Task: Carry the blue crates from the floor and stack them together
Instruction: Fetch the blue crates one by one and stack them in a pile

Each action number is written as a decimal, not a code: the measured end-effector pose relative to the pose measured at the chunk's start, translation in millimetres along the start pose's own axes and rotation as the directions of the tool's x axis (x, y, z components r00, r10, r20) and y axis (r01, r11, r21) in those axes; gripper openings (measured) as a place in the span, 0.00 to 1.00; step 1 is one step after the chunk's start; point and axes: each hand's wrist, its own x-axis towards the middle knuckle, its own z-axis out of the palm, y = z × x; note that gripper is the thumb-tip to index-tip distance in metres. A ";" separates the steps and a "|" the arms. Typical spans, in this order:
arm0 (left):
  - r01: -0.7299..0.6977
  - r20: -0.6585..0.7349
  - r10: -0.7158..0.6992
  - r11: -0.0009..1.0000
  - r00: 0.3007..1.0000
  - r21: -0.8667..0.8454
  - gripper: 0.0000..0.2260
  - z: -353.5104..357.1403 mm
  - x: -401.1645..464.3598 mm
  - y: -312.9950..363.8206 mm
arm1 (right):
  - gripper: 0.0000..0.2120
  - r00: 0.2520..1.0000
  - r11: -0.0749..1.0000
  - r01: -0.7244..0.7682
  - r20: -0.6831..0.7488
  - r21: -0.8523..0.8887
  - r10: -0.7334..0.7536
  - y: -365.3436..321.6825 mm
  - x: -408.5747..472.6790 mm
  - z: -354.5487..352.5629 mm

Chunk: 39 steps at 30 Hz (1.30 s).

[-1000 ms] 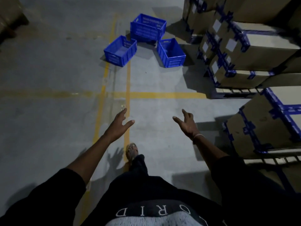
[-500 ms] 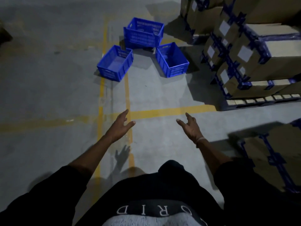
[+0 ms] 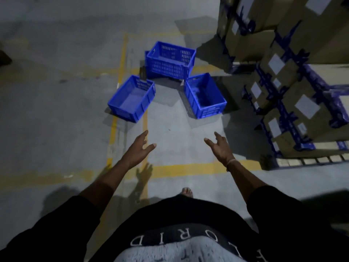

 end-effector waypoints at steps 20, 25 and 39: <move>0.055 -0.050 -0.056 0.998 0.997 -0.029 0.39 -131.2 466.0 94.0 | 0.39 0.999 0.997 0.034 -0.004 -0.076 -0.034 -221.4 432.6 -24.0; 0.032 0.017 -0.033 0.999 0.999 0.040 0.37 -182.8 579.1 117.6 | 0.38 1.000 0.999 0.003 -0.028 -0.052 -0.004 -284.8 528.3 -17.0; 0.045 0.096 -0.053 0.996 0.994 0.078 0.34 -250.1 874.6 182.9 | 0.39 0.994 0.994 -0.113 0.011 -0.001 0.113 -376.4 813.4 -14.9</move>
